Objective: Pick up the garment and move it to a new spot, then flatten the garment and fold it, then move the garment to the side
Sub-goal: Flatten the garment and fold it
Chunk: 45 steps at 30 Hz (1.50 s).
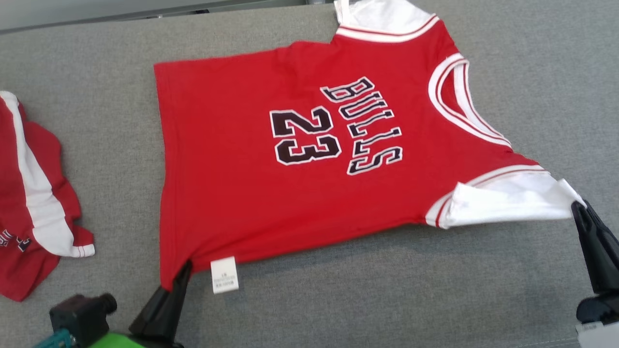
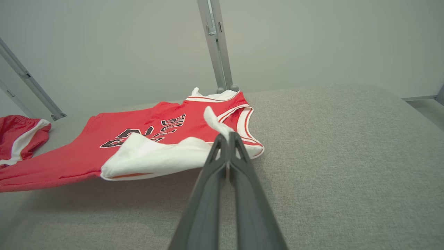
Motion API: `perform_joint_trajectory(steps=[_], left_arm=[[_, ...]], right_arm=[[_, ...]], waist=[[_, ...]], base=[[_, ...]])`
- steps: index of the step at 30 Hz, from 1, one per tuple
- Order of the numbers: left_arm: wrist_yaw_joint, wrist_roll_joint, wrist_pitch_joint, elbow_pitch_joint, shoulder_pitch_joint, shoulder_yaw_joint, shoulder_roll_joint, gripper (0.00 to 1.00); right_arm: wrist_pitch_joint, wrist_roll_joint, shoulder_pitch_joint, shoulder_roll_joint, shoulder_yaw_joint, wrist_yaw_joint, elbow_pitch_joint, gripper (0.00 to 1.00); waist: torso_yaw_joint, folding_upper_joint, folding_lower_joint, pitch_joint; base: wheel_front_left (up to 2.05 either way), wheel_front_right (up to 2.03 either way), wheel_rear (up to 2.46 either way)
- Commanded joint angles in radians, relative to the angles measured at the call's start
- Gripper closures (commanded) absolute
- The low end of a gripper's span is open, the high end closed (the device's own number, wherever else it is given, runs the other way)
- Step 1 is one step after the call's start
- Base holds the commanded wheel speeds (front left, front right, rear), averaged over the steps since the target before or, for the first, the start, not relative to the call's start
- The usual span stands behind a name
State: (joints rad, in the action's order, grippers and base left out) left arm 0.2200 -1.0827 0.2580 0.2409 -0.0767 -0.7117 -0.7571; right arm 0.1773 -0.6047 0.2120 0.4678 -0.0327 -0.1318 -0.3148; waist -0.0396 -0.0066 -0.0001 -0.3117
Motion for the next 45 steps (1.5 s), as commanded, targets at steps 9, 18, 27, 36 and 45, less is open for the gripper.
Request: perform_joint_trajectory(steps=[9,18,27,36,45], left_arm=[[0.037,-0.014,-0.040,0.178,0.124,0.074,-0.070,1.00],[0.009,-0.121,-0.278,0.138,-0.103,0.120,-0.114,1.00],[-0.009,-0.091,-0.452,-0.057,-0.341,0.052,-0.026,1.00],[-0.062,-0.070,-0.495,-0.172,-0.432,-0.004,0.047,0.00],[-0.009,-0.126,-0.435,-0.057,-0.274,0.038,-0.009,0.00]], right_arm=[[-0.055,-0.031,0.019,-0.020,-0.013,0.002,-0.109,1.00],[-0.169,-0.036,-0.338,0.051,0.109,0.001,0.091,1.00],[-0.174,-0.017,-0.573,0.037,0.239,0.001,0.322,1.00],[-0.125,0.022,-0.651,0.049,0.263,0.001,0.441,1.00],[-0.162,0.041,-0.529,0.054,0.169,0.001,0.375,0.00]], waist=[[-0.038,0.0066,0.0001,-0.024],[-0.006,0.0066,0.0001,-0.150],[0.012,0.0066,0.0001,-0.164],[0.021,0.0066,0.0001,-0.149],[0.022,0.0066,0.0001,-0.089]], base=[[0.00,0.00,0.00],[0.00,0.00,0.00],[0.00,0.00,0.00],[0.00,0.00,0.00],[0.00,0.00,0.00]])
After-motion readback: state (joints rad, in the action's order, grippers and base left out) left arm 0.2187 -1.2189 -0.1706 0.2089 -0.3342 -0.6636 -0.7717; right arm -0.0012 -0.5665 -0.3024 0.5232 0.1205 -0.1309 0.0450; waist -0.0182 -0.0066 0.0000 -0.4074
